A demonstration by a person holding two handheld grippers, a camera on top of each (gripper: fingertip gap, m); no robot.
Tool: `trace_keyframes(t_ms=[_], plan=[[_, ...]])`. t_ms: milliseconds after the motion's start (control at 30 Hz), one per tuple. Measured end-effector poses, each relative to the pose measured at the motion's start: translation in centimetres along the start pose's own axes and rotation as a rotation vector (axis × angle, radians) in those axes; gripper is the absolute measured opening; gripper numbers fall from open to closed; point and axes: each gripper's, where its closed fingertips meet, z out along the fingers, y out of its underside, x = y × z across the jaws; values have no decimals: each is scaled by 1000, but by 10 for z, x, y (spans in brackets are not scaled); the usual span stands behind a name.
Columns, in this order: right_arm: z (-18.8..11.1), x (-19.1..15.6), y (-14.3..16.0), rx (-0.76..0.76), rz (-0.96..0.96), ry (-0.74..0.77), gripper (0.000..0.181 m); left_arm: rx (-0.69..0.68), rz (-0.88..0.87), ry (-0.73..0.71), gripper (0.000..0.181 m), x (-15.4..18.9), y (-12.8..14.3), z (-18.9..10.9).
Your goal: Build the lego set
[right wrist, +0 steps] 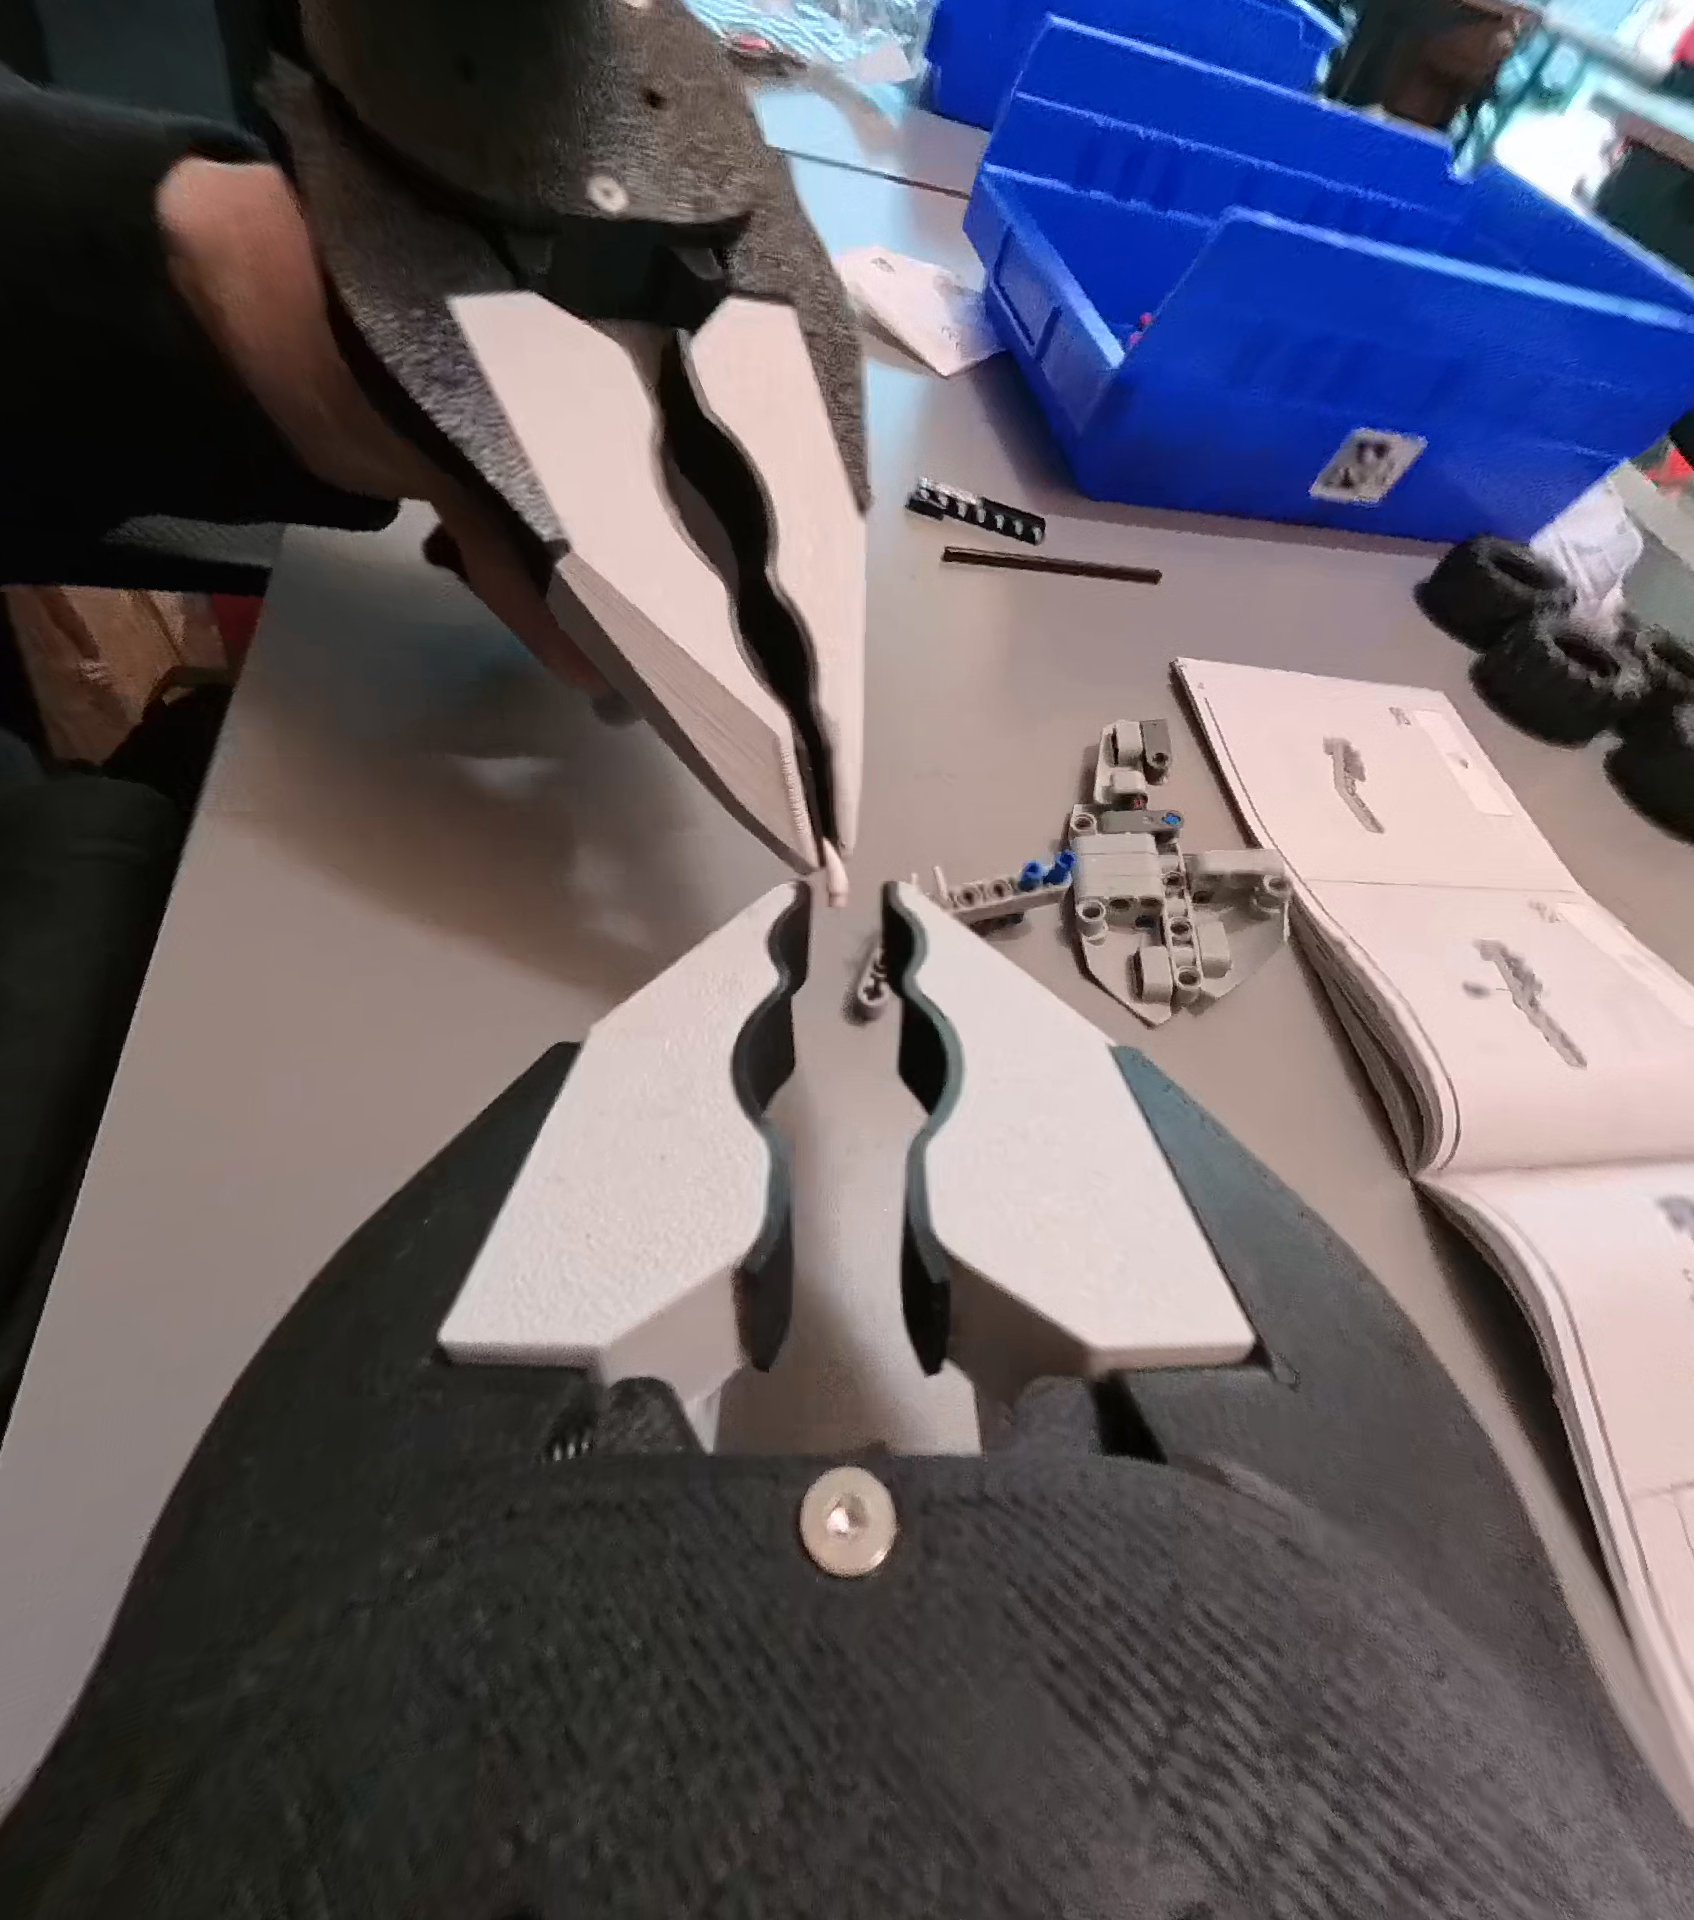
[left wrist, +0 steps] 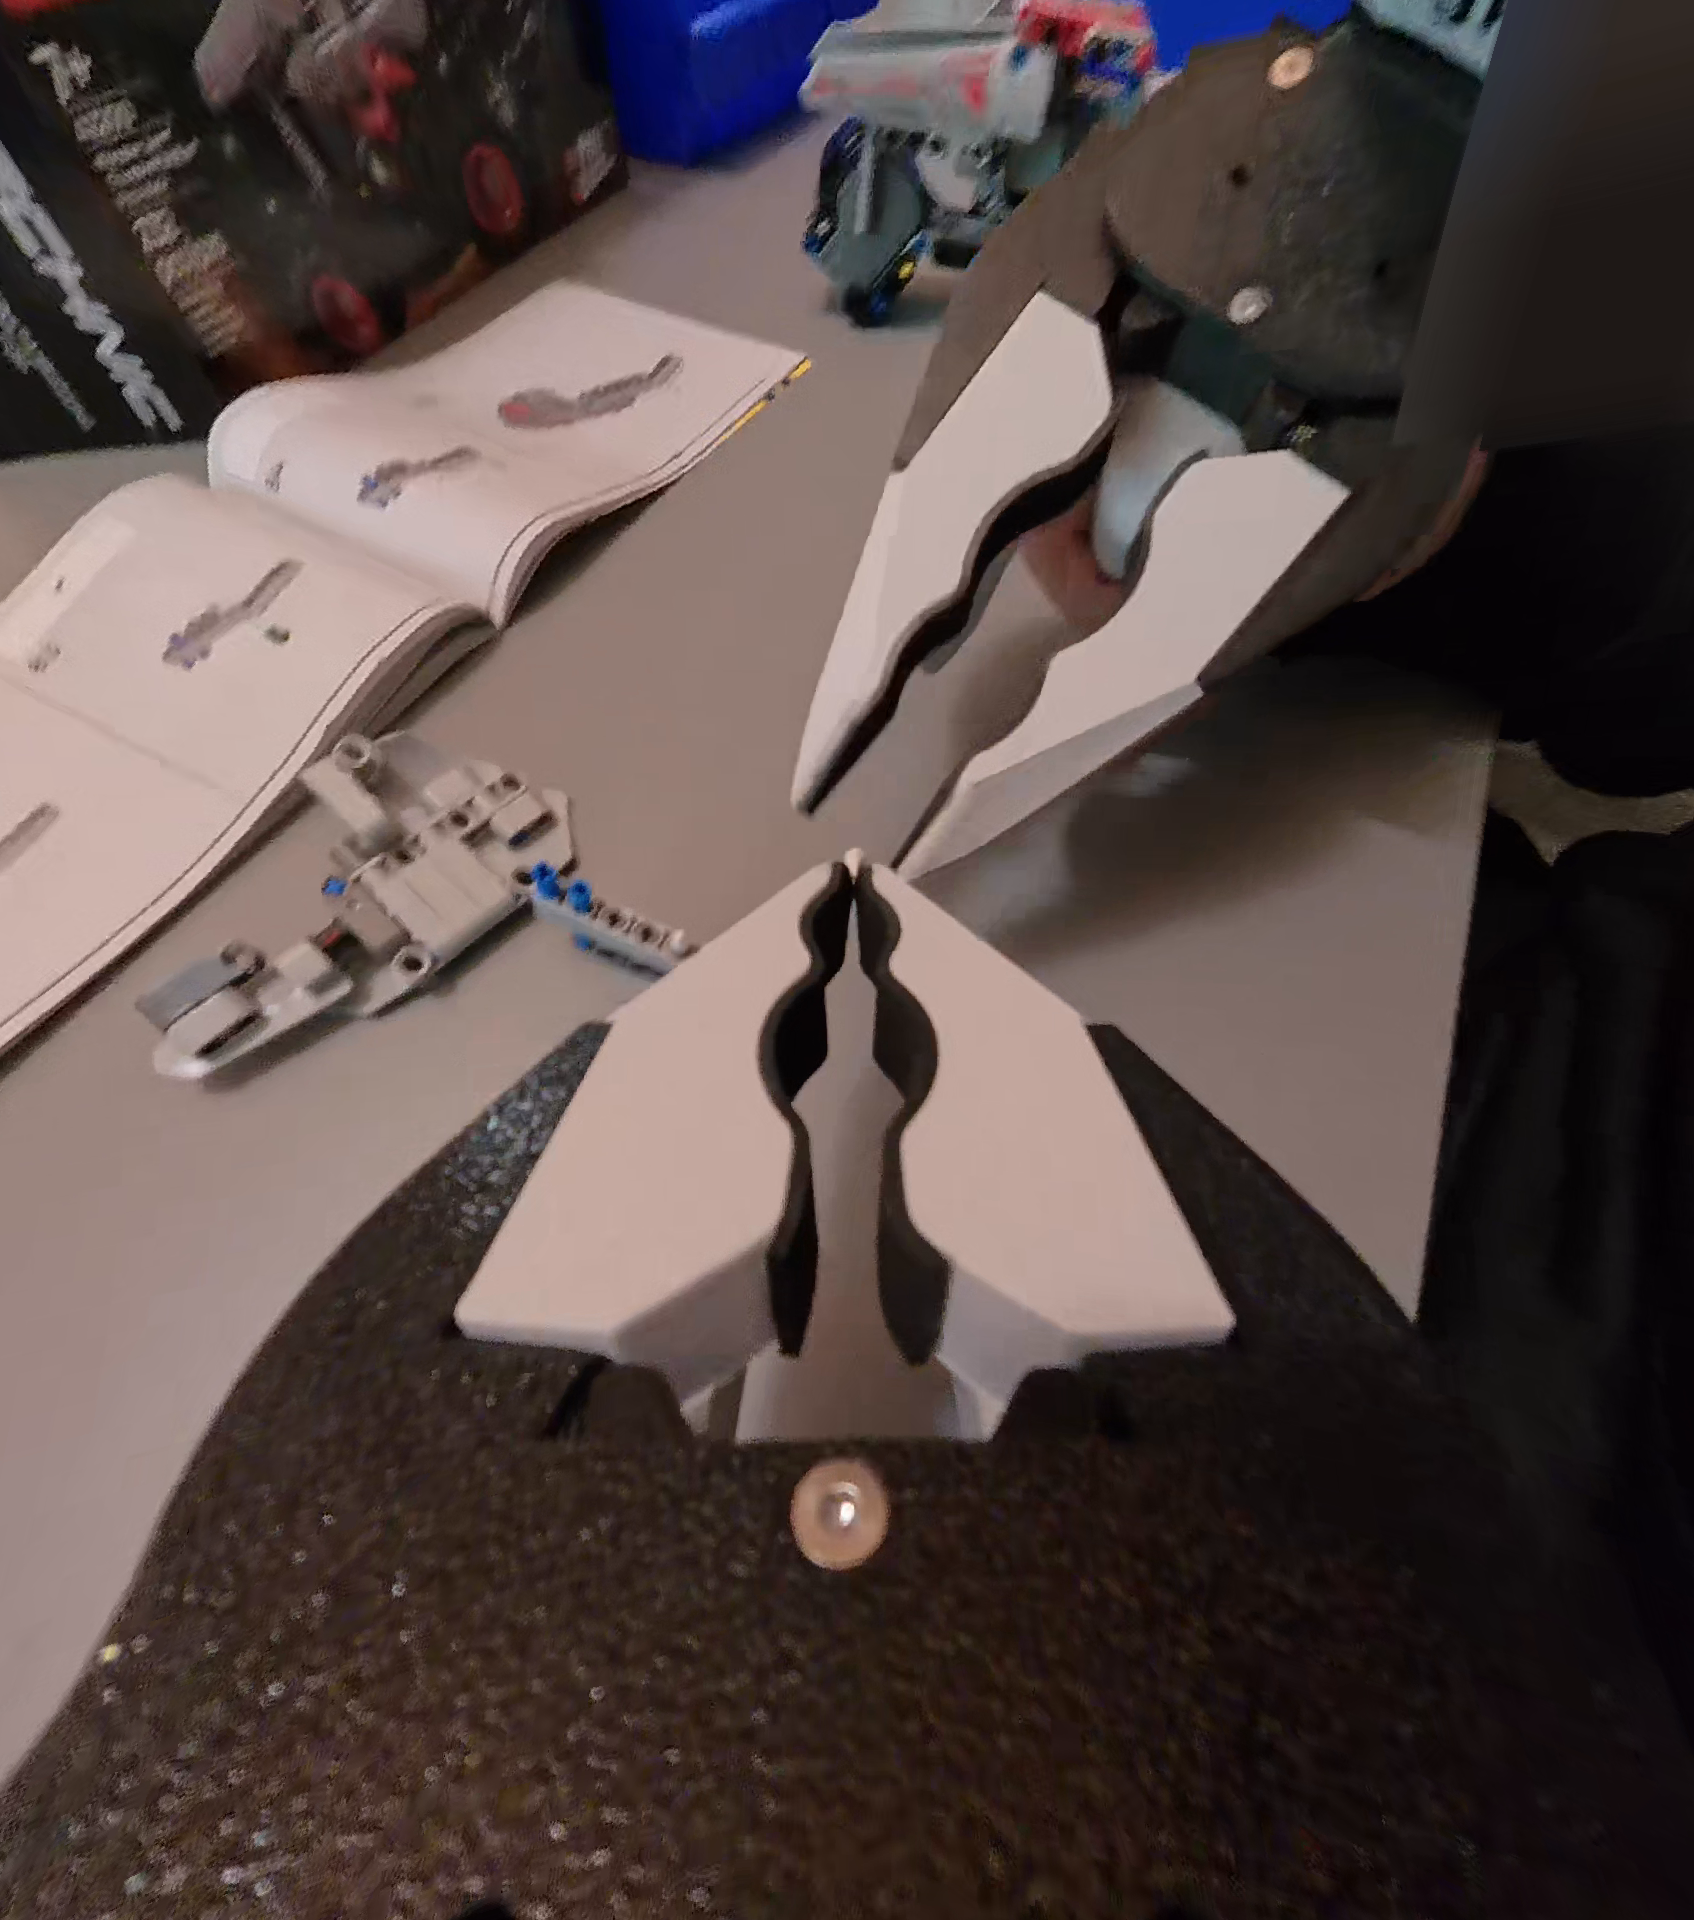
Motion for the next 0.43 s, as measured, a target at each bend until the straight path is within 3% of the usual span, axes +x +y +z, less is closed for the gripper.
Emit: trace_keyframes(t_ms=[33,133,267,433], plan=[[2,5,5,-33,51,18,19,-20,-14,-28,0,-5,4,-1],[9,8,25,-154,144,10,31,-56,-55,-71,0,-10,10,1],[20,6,43,-278,146,8,27,-108,-88,-113,0,-13,18,6],[26,7,42,-287,179,-3,22,-136,-148,-128,0,-17,24,8]])
